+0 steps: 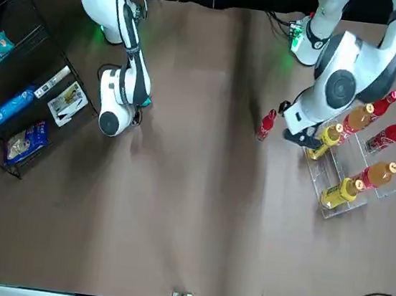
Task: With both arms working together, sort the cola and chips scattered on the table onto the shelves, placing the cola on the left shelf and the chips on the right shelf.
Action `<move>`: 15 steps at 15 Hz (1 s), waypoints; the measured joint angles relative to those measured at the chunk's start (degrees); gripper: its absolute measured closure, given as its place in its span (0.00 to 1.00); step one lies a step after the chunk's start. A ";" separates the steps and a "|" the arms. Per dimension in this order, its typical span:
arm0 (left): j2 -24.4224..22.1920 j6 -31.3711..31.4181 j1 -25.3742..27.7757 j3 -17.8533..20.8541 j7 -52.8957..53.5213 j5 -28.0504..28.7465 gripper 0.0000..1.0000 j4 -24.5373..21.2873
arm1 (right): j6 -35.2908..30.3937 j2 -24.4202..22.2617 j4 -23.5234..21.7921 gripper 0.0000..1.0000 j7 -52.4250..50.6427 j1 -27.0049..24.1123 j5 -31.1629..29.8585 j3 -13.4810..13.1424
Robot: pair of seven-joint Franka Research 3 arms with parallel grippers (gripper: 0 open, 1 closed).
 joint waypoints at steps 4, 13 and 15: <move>0.96 7.13 -4.09 -0.01 -7.39 -0.50 0.01 -3.97 | -5.78 0.01 3.00 0.78 -0.09 -0.05 -0.15 -1.23; 0.96 15.19 -6.66 -0.06 -11.86 -0.50 0.21 -8.18 | -43.66 -1.94 31.74 0.78 -11.82 -6.82 -19.95 -8.89; 0.96 15.22 -6.71 -0.06 -12.04 -0.50 0.29 -8.58 | -48.61 -3.40 35.26 0.78 -16.81 -8.61 -22.04 -9.97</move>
